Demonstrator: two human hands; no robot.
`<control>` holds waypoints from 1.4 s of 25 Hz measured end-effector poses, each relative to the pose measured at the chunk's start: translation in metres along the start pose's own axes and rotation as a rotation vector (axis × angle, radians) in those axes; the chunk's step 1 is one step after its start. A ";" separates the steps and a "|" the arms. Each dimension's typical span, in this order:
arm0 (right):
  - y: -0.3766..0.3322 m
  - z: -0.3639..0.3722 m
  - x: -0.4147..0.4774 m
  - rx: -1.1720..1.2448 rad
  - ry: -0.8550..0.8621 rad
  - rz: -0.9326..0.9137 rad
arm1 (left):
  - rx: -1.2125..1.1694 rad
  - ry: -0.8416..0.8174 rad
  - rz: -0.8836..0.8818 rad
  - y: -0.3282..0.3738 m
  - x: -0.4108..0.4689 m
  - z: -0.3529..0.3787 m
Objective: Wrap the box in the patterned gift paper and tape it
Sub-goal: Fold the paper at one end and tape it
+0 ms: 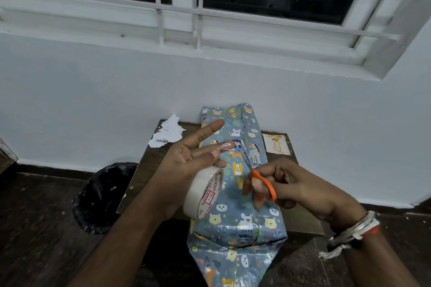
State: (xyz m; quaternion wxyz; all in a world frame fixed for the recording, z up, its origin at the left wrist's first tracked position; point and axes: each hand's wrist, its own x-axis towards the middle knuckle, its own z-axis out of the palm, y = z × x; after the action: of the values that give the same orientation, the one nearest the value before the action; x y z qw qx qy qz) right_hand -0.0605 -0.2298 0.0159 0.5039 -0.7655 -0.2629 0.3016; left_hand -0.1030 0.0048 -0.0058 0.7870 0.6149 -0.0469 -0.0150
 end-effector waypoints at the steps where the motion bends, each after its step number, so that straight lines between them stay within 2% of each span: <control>1: 0.002 -0.001 0.000 0.002 -0.057 -0.016 | -0.006 0.006 -0.010 0.000 0.000 0.001; 4: 0.002 -0.001 0.002 -0.004 -0.158 -0.037 | -0.012 -0.003 -0.035 -0.002 0.001 0.003; 7: 0.001 -0.003 0.002 -0.007 -0.187 -0.037 | 0.001 -0.038 -0.058 -0.005 0.002 0.003; 14: 0.002 -0.005 0.000 0.010 -0.161 -0.028 | -0.018 -0.105 -0.089 -0.006 0.002 0.004; 35: 0.006 -0.010 0.000 0.000 -0.127 -0.034 | 0.013 -0.162 -0.169 -0.008 0.006 -0.001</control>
State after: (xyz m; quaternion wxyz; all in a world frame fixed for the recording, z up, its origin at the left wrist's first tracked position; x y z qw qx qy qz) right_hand -0.0522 -0.2385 0.0132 0.4913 -0.7401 -0.3075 0.3411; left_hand -0.0964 0.0035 -0.0138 0.7727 0.6185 -0.0584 -0.1305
